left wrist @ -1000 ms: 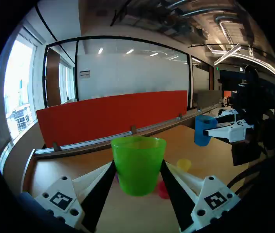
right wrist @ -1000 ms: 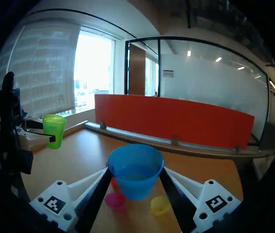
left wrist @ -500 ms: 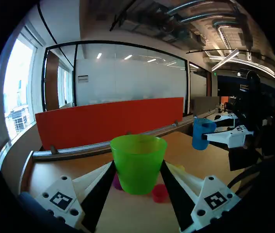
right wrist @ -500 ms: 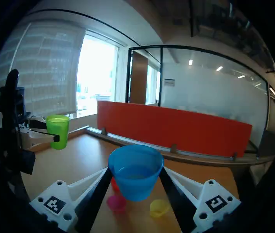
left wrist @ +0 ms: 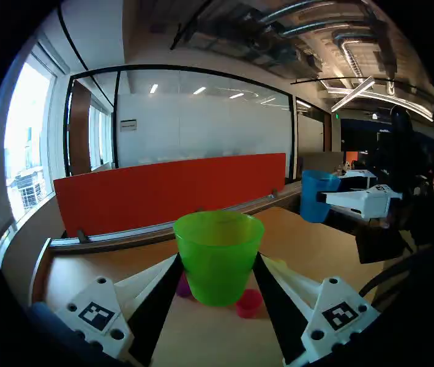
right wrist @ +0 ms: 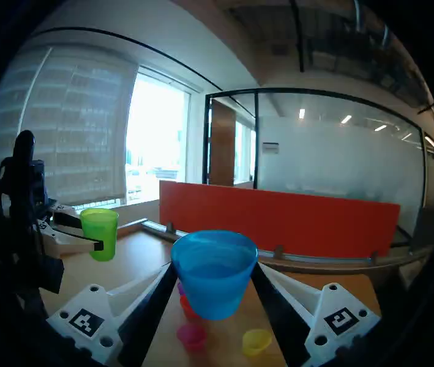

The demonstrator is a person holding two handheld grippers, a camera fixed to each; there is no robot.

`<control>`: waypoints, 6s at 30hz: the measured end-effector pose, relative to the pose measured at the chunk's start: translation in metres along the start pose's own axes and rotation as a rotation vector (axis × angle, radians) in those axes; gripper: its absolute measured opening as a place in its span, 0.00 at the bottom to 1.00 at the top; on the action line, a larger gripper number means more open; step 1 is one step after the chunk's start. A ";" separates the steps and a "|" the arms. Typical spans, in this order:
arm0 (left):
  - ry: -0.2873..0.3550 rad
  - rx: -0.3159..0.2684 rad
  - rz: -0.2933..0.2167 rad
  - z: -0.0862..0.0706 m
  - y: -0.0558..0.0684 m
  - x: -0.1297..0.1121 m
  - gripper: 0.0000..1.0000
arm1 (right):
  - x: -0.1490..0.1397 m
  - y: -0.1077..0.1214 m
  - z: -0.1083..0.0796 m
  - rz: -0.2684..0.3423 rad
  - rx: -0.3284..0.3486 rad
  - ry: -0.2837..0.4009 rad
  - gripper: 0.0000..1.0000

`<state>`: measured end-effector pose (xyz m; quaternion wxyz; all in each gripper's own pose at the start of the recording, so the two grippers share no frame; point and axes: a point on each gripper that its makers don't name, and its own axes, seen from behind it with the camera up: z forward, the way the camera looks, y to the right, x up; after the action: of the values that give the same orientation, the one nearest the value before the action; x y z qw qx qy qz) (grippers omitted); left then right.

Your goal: Pour water

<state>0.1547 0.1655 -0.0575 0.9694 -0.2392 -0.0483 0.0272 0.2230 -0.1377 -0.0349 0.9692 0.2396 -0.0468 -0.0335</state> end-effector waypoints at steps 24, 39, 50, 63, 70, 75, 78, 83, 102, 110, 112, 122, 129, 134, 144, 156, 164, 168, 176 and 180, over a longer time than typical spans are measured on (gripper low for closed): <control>0.009 0.003 -0.006 -0.003 0.004 0.001 0.80 | 0.021 0.002 0.001 0.003 -0.003 0.085 0.90; 0.014 -0.034 -0.017 -0.003 0.018 0.000 0.80 | 0.021 -0.008 0.000 -0.017 0.037 0.059 0.89; 0.003 -0.060 -0.011 -0.002 0.024 -0.006 0.80 | 0.022 -0.017 0.007 -0.068 0.092 0.026 0.90; 0.003 -0.087 0.004 0.004 0.023 -0.015 0.80 | 0.020 -0.025 0.014 -0.147 0.142 0.010 0.90; 0.014 -0.132 0.014 0.013 0.028 -0.018 0.80 | 0.020 -0.035 0.022 -0.218 0.178 0.004 0.89; 0.014 -0.172 0.020 0.018 0.035 -0.021 0.80 | 0.019 -0.040 0.027 -0.256 0.200 -0.003 0.90; 0.010 -0.197 0.022 0.019 0.039 -0.024 0.80 | 0.015 -0.043 0.030 -0.288 0.214 -0.017 0.90; -0.001 -0.220 0.022 0.021 0.042 -0.028 0.80 | 0.011 -0.047 0.034 -0.326 0.242 -0.038 0.90; -0.005 -0.271 0.029 0.025 0.053 -0.036 0.80 | 0.008 -0.054 0.045 -0.498 0.320 -0.069 0.89; -0.008 -0.280 0.033 0.027 0.055 -0.036 0.80 | 0.011 -0.058 0.048 -0.558 0.339 -0.067 0.90; -0.009 -0.280 0.032 0.028 0.056 -0.037 0.80 | 0.012 -0.059 0.049 -0.572 0.346 -0.067 0.90; -0.012 -0.286 0.032 0.032 0.059 -0.040 0.80 | 0.013 -0.069 0.053 -0.641 0.376 -0.065 0.89; -0.016 -0.293 0.034 0.034 0.062 -0.040 0.80 | 0.014 -0.075 0.057 -0.681 0.397 -0.067 0.90; -0.020 -0.295 0.041 0.035 0.063 -0.040 0.80 | 0.016 -0.075 0.059 -0.723 0.405 -0.067 0.90; -0.020 -0.298 0.037 0.039 0.064 -0.038 0.80 | 0.021 -0.075 0.064 -0.810 0.407 -0.062 0.90; -0.017 -0.301 0.034 0.042 0.064 -0.037 0.80 | 0.030 -0.076 0.070 -0.885 0.406 -0.051 0.90; -0.015 -0.302 0.031 0.043 0.063 -0.037 0.80 | 0.033 -0.080 0.071 -0.935 0.405 -0.040 0.90; -0.015 -0.304 0.032 0.044 0.064 -0.038 0.80 | 0.034 -0.082 0.071 -0.961 0.405 -0.036 0.90; -0.013 -0.303 0.028 0.044 0.064 -0.038 0.80 | 0.037 -0.085 0.070 -1.001 0.399 -0.028 0.90; -0.011 -0.303 0.028 0.044 0.065 -0.038 0.79 | 0.038 -0.087 0.069 -1.016 0.398 -0.024 0.90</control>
<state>0.1107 0.2404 -0.0519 0.9215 -0.3831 -0.0537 0.0344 0.2499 -0.2496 -0.0115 0.7663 0.4104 0.0582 -0.4908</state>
